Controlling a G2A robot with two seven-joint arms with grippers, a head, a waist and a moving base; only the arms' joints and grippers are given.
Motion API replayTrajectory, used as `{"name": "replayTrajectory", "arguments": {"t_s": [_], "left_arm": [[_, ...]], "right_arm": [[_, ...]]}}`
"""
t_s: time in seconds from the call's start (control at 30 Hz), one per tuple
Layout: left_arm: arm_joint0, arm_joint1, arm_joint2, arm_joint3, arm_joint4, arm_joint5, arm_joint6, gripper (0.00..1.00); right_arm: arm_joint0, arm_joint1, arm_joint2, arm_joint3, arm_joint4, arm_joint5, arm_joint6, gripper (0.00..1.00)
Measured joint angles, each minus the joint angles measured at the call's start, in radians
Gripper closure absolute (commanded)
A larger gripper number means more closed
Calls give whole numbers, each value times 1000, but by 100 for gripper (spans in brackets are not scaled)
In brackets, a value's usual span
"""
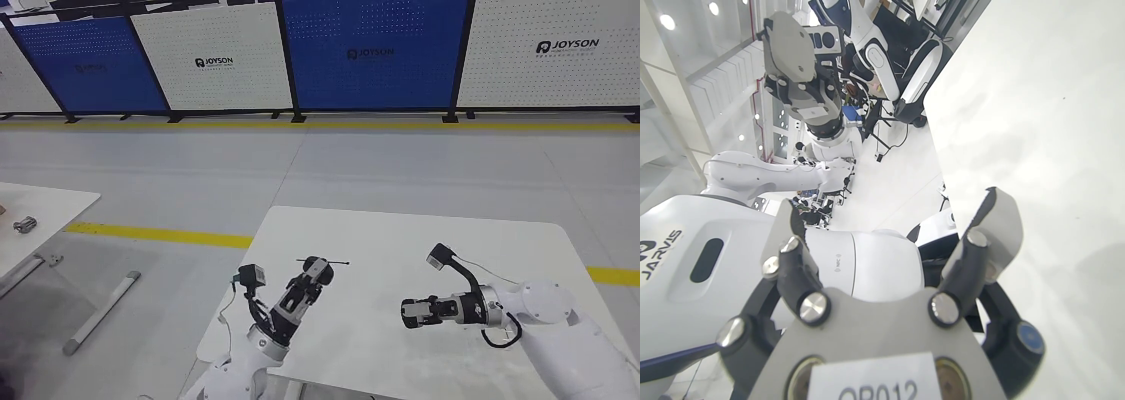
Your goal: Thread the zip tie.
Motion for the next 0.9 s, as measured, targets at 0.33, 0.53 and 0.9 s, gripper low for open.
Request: {"name": "replayTrajectory", "arguments": {"t_s": [0.33, 0.53, 0.9], "left_arm": [[-33, -13, 63, 42, 137, 85, 100, 100], [-33, -15, 65, 26, 104, 39, 99, 100], [20, -8, 8, -11, 16, -55, 28, 100]], "right_arm": [[0, 0, 0, 0, 0, 0, 0, 0], [0, 0, 0, 0, 0, 0, 0, 0], [0, 0, 0, 0, 0, 0, 0, 0]]}}
